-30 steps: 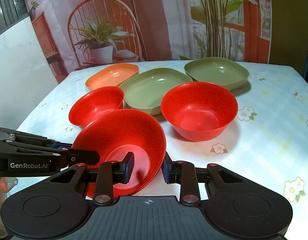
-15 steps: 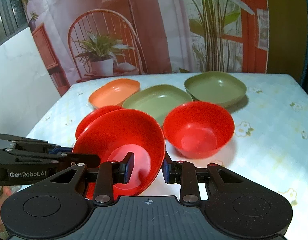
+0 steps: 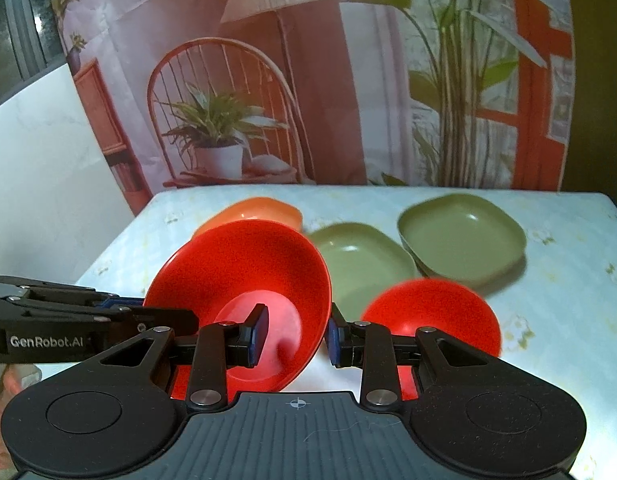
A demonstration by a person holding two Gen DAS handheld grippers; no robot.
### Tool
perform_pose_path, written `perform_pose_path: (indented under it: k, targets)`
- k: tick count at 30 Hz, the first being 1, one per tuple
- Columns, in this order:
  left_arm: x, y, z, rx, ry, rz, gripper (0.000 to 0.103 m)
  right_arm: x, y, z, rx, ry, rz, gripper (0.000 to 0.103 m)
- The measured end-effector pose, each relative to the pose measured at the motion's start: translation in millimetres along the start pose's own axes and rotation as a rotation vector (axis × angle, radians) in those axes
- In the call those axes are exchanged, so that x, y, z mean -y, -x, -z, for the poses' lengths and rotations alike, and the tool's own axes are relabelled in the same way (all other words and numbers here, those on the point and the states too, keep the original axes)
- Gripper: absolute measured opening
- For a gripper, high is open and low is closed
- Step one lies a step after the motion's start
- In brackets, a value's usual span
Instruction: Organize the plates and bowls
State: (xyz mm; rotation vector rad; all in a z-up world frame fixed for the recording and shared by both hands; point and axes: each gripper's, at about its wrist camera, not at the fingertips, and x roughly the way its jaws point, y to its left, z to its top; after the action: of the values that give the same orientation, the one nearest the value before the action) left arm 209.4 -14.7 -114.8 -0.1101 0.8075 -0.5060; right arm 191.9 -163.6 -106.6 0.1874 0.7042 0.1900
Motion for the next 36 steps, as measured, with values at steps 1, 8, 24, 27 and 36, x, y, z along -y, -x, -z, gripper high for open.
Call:
perform_pose_path:
  k: [1,8,24,27,36]
  targets:
    - [-3.2,-1.3,-2.0,-0.002,0.007,-0.004,0.018,-0.9,-4.2,-2.3,0.001,-0.001,-0.003,0.028]
    - [-20.5,-9.5,0.5,-0.027,0.027,-0.058,0.018,-8.1,-35.8,-3.8,-0.018,-0.015,-0.014,0.028]
    - [-48.6,-19.9,16.5,-0.065,0.092,-0.145,0.019,-36.9,-76.5,6.4,-0.073,0.041,-0.034,0.031]
    - [-49.4,-20.1,16.8,-0.062,0.088,-0.157,0.019,-41.1,-80.0,6.9,-0.075,0.069,-0.032,0.031]
    - [-50.6,-19.0,17.5,-0.053,0.087,-0.185,0.019,-50.6,-86.1,13.0,-0.072,0.136,-0.013,0.031]
